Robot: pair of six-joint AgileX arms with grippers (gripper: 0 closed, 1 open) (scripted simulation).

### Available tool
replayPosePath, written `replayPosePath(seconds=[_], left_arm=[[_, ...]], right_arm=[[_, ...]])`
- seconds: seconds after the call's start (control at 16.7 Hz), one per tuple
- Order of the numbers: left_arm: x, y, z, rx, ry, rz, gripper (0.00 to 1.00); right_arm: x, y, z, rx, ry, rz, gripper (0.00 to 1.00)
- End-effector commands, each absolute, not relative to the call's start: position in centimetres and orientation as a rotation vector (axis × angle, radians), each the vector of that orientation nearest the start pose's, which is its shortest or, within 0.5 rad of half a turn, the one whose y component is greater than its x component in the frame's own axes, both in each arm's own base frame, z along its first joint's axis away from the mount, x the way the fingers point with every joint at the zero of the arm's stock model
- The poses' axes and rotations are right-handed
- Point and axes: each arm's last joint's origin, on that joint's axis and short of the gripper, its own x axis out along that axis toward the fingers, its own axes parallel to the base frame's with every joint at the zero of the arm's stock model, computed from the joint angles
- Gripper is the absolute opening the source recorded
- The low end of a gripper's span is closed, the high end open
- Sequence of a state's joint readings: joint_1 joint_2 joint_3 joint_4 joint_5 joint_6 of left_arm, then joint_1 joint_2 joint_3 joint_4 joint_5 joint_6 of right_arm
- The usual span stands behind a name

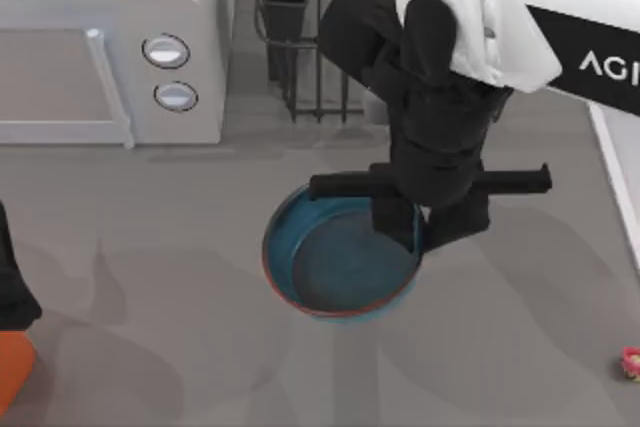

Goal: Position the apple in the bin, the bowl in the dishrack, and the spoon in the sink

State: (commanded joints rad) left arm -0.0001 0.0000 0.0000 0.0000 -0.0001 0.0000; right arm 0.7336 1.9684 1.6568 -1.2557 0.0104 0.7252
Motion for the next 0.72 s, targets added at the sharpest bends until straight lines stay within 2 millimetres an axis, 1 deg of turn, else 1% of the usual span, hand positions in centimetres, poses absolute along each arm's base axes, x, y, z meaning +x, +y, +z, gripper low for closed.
replayPosePath(seconds=[0.12, 0.24, 0.3, 0.48, 0.6, 0.72], left_arm=[[10.6, -0.1, 16.0, 0.000, 0.000, 0.000, 1.00], [10.6, -0.1, 16.0, 0.000, 0.000, 0.000, 1.00], [10.6, -0.1, 16.0, 0.000, 0.000, 0.000, 1.00], [10.6, -0.1, 16.0, 0.000, 0.000, 0.000, 1.00], [10.6, -0.1, 16.0, 0.000, 0.000, 0.000, 1.00], [10.6, -0.1, 16.0, 0.000, 0.000, 0.000, 1.00]], right_arm=[[27.0, 26.8, 22.7, -0.087, 1.499, 0.078, 0.00], [26.1, 28.0, 23.6, -0.165, 1.363, 0.164, 0.00], [25.8, 28.3, 24.4, -0.199, 1.277, 0.196, 0.00], [25.2, 28.7, 28.0, -0.222, 0.960, 0.240, 0.00], [25.2, 29.0, 30.4, -0.176, 0.729, 0.222, 0.00], [25.0, 29.2, 33.7, -0.087, 0.482, 0.181, 0.00]])
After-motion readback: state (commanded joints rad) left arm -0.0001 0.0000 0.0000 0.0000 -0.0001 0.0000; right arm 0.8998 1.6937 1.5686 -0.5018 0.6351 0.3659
